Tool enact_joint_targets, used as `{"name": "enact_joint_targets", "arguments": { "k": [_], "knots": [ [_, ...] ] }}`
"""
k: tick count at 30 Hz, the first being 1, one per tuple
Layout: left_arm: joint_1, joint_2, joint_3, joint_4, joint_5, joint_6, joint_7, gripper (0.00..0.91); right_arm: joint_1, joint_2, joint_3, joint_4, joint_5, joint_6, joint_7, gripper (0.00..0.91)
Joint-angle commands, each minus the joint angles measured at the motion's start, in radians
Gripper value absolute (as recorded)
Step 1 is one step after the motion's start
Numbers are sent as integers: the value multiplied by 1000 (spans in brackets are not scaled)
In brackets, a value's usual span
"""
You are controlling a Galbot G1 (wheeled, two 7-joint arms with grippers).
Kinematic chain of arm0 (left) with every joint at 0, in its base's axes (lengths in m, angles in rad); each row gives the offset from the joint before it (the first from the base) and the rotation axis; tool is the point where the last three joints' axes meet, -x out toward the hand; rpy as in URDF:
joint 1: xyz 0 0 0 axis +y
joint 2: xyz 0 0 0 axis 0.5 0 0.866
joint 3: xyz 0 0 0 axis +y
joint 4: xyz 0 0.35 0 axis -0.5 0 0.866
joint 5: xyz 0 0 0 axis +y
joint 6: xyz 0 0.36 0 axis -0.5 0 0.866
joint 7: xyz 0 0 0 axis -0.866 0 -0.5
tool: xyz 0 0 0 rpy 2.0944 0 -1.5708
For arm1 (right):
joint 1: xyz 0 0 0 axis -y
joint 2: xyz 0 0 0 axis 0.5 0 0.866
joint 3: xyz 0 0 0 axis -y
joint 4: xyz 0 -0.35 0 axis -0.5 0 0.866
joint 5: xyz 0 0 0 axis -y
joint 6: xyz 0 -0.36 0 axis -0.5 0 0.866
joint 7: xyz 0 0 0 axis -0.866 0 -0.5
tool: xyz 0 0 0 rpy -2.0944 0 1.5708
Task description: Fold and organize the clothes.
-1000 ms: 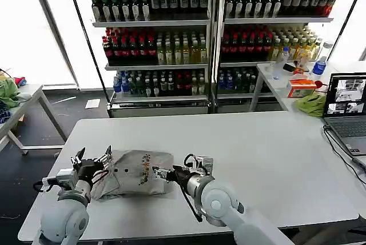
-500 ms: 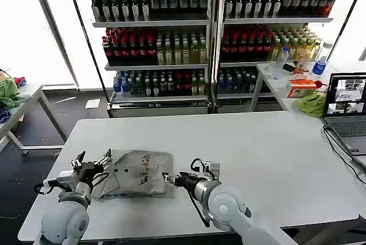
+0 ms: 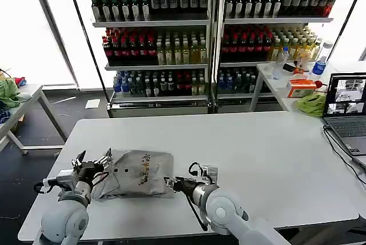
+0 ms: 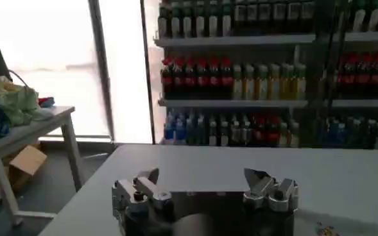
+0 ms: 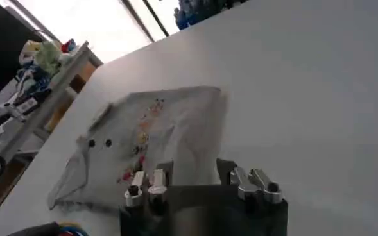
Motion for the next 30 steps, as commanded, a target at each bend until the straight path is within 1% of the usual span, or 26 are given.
{"name": "enact_joint_targets", "arguments": {
  "k": [1,8,9,10,12,13,14,22,30],
  "knots": [
    [-2,2,0,2,-11,2,1,907,3,17,-12,-16,-8,0,-5,534],
    [-2,6,-9,-1,-23,4,1,907,12,30,-30,-28,-19,0,-7,534],
    [-2,6,-10,-2,-25,4,1,907,13,30,-31,-29,-20,0,-7,504],
    [-2,6,-11,-3,-30,4,1,907,13,29,-34,-31,-21,0,-7,433],
    [-3,6,-11,-3,-35,4,1,907,13,29,-39,-35,-25,0,-7,81],
    [-4,6,-11,-3,-35,4,1,907,13,29,-41,-40,-29,1,-8,30],
    [-6,5,-10,-3,-35,4,1,907,12,30,-43,-43,-32,0,-8,10],
    [-5,6,-11,-6,-40,4,1,907,10,34,-39,-49,-39,1,-14,0],
    [-1,4,-15,-9,-39,3,2,907,-7,24,-6,-49,-43,1,-26,0]
  ]
}}
